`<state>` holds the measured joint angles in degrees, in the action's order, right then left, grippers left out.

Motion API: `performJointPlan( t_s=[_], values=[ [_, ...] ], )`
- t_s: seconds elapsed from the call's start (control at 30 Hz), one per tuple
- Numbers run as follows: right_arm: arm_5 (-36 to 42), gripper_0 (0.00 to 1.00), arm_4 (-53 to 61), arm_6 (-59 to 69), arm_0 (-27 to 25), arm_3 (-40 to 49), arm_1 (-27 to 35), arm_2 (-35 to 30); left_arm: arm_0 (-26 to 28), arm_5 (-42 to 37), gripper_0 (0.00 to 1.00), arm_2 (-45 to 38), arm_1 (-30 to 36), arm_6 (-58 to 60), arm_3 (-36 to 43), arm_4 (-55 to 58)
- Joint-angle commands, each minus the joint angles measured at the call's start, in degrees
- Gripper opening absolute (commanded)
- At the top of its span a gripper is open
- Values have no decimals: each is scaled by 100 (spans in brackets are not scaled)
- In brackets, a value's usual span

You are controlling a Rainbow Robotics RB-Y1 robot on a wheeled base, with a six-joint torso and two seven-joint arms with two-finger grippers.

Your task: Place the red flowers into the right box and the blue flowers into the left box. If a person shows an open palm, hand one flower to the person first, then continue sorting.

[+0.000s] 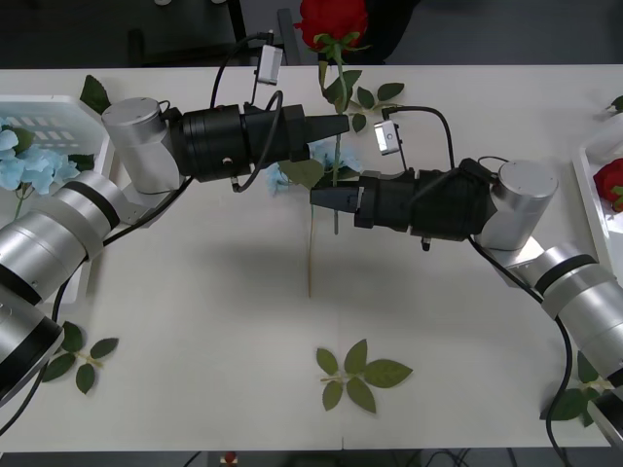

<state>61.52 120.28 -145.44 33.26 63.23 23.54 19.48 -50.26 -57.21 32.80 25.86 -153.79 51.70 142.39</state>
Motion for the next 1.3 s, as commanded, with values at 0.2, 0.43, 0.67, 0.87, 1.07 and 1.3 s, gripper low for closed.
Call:
performJointPlan(
  t_s=[0.2,0.43,0.67,0.87,1.07,1.3],
  values=[
    [-44,0,39,-231,154,102,-148,-67,-19,43,0,15,-19,-121,130,87],
    [-52,0,145,-292,163,102,-148,-76,-10,43,0,24,-11,-121,130,87],
    [9,0,242,-354,154,102,-104,-137,-10,43,0,15,-11,-121,130,87],
    [343,0,303,-345,128,102,116,-313,-10,34,0,24,-11,-121,130,87],
    [501,0,338,-301,119,102,283,-366,86,78,100,15,16,-121,130,192],
    [492,0,347,-275,119,102,309,-463,95,-1,100,24,16,-121,130,228]
  ],
)
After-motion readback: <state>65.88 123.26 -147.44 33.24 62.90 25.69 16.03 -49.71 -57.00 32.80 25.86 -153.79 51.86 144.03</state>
